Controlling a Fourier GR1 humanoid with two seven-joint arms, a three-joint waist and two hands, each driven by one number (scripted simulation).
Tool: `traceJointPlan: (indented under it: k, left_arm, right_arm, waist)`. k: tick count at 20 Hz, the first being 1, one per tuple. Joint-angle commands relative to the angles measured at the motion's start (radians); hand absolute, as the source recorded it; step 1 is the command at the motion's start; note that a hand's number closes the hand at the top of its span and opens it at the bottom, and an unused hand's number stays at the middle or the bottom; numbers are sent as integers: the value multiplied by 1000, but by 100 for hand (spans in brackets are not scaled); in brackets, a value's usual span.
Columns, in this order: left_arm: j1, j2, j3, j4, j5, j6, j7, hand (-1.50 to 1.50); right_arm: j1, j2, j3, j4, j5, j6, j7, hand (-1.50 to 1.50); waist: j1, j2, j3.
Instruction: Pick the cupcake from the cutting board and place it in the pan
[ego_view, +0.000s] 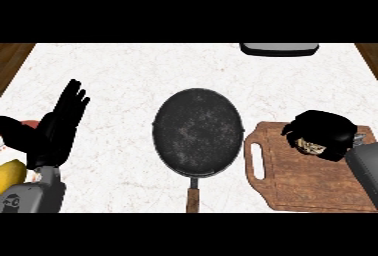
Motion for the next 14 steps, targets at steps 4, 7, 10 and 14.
traceJointPlan:
  k: [4, 7, 10, 14]
  left_arm:
    - [-24, -24, -5, -3, -38, 13, 28, 0]
    - [6, -2, 27, -1, 4, -47, 8, 0]
    - [-15, 38, 75, 45, 31, -68, 8, 0]
    - [-9, 7, 43, 43, -9, -27, -8, 0]
  right_arm:
    - [3, 32, -39, 55, 6, -38, -87, 150]
    - [-6, 54, -56, 72, -2, -17, -87, 150]
    - [30, 198, -26, -57, -5, 124, 158, 150]
    - [20, 426, -95, 6, -4, 160, 470, 150]
  waist:
    - [-2, 4, 6]
    - [-1, 4, 5]
    - [-14, -3, 3]
    - [-21, -15, -1]
